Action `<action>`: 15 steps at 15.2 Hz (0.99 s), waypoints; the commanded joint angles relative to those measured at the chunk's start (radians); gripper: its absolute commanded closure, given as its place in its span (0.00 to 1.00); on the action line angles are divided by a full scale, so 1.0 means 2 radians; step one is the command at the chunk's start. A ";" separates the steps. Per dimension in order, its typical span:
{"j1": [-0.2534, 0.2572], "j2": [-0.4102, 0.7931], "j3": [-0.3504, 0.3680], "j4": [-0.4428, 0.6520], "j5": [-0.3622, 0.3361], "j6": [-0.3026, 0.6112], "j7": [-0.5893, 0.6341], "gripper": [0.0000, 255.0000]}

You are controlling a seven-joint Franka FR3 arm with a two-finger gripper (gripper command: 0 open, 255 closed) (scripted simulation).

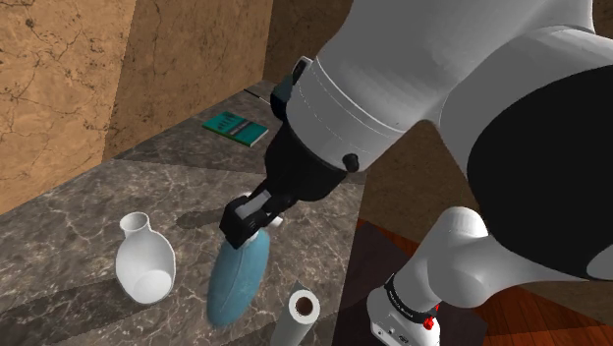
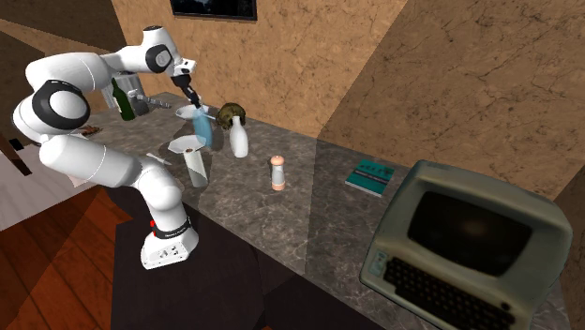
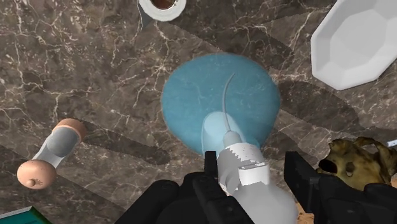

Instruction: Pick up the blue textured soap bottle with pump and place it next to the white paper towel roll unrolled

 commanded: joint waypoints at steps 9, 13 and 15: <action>0.008 -0.004 0.020 -0.066 0.017 0.063 -0.002 1.00; 0.010 -0.002 0.029 -0.090 0.023 0.090 -0.002 1.00; 0.011 0.000 0.035 -0.101 0.027 0.103 -0.002 1.00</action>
